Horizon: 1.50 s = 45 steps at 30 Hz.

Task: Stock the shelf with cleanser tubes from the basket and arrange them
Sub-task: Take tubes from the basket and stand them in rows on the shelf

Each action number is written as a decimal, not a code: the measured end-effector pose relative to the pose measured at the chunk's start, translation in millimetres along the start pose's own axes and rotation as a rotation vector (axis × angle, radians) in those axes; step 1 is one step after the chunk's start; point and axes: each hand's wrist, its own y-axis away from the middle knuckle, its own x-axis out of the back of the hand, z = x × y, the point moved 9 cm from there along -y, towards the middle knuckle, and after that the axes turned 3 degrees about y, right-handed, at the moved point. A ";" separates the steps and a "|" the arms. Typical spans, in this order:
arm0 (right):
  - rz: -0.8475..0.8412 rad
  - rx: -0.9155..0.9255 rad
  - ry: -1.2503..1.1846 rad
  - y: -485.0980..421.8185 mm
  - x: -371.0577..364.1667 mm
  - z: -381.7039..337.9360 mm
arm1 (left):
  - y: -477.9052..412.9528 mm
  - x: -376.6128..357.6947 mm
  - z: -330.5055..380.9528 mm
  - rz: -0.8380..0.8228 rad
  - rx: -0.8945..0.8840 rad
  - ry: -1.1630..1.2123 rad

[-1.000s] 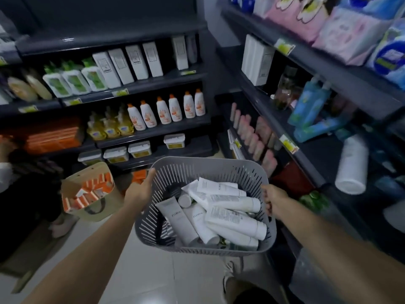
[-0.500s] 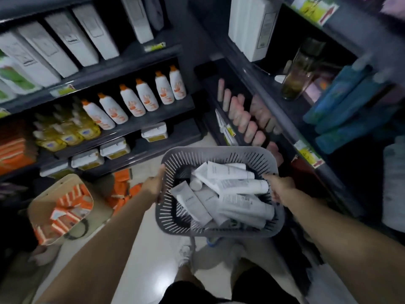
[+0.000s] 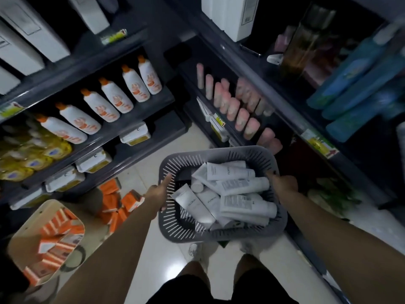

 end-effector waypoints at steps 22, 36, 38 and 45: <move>0.021 0.027 0.131 6.6 12.1 11.7 | 15.6 -17.2 5.4 0.180 -0.125 0.001; -0.333 0.663 1.163 71.6 -81.3 8.4 | 29.3 -110.0 -31.7 0.012 -0.042 -0.169; -0.316 0.699 1.192 69.7 -83.1 13.2 | 23.5 -126.5 -50.3 -0.035 0.097 0.016; -0.239 0.777 1.326 64.2 -87.0 23.4 | -12.3 -146.6 -71.0 -0.015 0.161 0.327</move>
